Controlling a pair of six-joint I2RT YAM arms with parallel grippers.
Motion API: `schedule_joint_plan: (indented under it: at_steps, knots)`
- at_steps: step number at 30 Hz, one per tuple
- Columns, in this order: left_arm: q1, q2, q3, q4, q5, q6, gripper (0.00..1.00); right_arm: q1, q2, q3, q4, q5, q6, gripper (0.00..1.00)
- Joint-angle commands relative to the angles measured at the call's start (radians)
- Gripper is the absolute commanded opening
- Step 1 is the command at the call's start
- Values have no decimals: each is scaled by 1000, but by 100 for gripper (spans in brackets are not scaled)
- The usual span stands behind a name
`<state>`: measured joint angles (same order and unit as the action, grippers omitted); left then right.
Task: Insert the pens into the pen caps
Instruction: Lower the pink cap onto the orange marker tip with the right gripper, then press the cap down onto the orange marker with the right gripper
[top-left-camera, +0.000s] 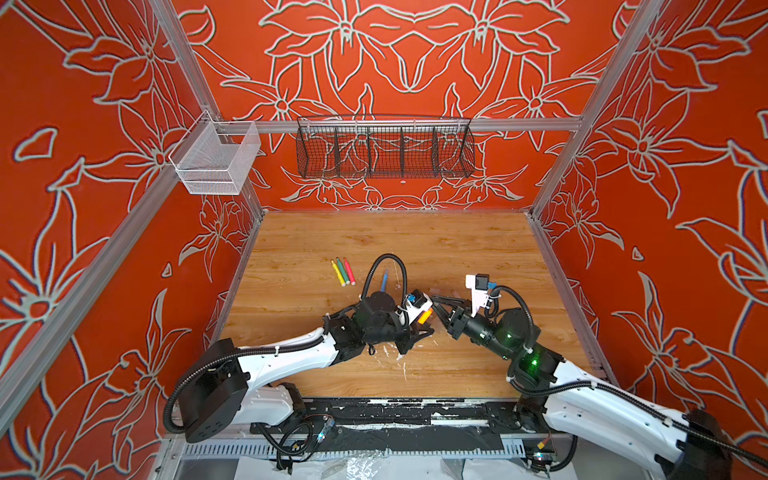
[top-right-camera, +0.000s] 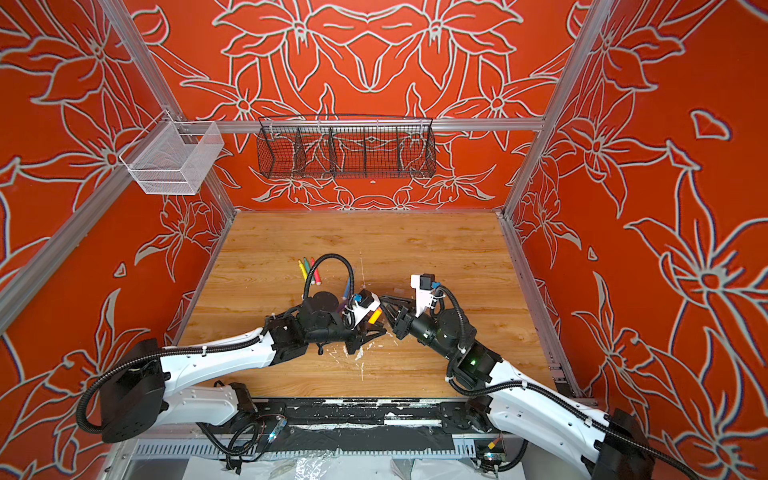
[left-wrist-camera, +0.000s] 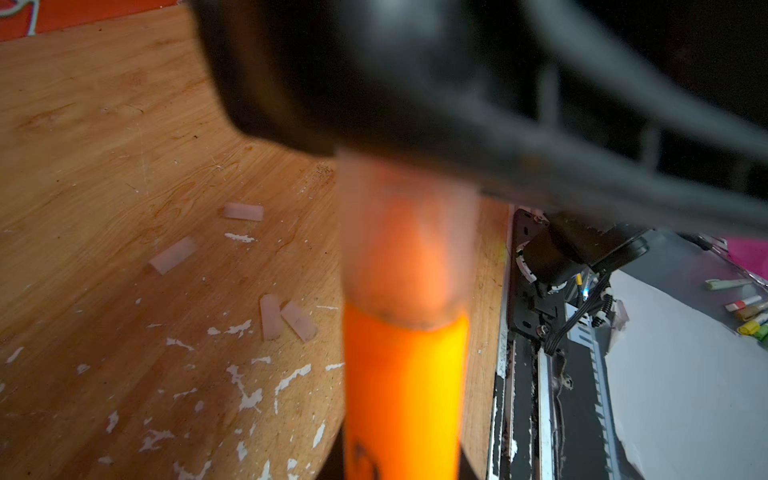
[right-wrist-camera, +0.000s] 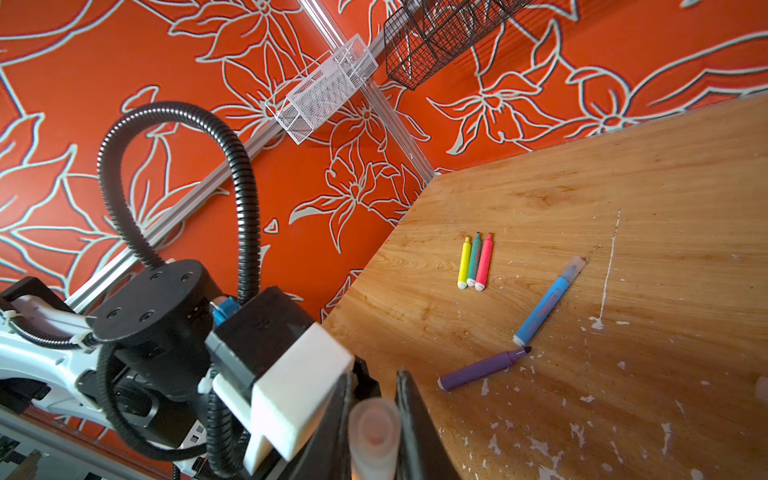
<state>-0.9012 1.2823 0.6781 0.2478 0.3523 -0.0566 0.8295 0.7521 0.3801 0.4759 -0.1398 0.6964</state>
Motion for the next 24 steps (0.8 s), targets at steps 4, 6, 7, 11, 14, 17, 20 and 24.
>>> schedule_joint_plan:
  at_steps: [4,6,7,11,14,17,20,24]
  knots:
    - [-19,1,8,30,21,36,0,2,2,21,-5,-8,-3,11]
    - [-19,3,6,51,-8,31,0,1,13,20,11,-25,-8,5]
    - [-19,11,7,74,-44,17,0,2,28,21,21,-34,-6,2]
    - [-19,49,105,64,-167,7,0,3,106,41,56,-88,-2,0]
    - [-14,76,206,39,-284,4,0,4,157,43,89,-110,9,0]
    - [6,96,302,36,-288,0,0,10,188,46,105,-120,12,0]
    - [24,104,408,2,-243,-28,0,19,214,54,112,-126,7,0]
    - [28,95,512,-25,-250,-3,0,25,266,59,146,-153,21,0]
